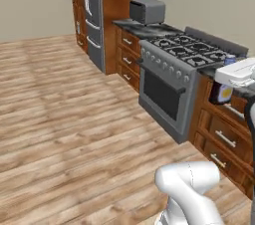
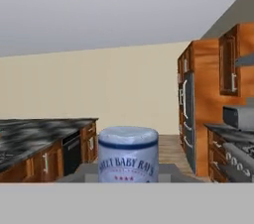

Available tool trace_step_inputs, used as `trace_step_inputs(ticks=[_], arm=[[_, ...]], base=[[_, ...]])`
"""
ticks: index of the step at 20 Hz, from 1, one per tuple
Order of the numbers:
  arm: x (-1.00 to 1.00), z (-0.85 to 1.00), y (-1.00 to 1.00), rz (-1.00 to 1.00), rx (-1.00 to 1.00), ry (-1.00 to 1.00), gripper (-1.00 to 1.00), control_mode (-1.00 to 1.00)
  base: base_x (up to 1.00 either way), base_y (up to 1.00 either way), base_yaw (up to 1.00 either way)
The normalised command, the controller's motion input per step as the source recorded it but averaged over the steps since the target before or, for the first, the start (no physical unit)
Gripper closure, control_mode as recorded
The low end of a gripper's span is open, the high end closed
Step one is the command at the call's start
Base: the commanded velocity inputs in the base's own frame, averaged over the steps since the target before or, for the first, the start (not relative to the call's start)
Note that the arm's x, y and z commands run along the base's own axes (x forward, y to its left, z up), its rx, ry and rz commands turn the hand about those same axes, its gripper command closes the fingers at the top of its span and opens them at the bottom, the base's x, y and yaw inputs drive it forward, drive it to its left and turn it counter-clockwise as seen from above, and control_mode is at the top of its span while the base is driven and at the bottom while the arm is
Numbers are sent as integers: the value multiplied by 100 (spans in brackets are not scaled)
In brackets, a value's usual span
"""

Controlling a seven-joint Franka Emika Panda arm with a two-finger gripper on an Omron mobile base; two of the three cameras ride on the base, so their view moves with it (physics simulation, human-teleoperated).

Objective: Move the condiment bottle and oil and vinegar bottle from the cabinet to the dining counter.

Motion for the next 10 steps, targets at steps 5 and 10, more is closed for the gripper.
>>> trace_step_inputs(ticks=[5, 10], arm=[[0, 0, 0, 0, 0, 0, 100, 100], [0, 0, 0, 0, 0, 0, 100, 100]], base=[[20, 24, 52], [32, 17, 50]])
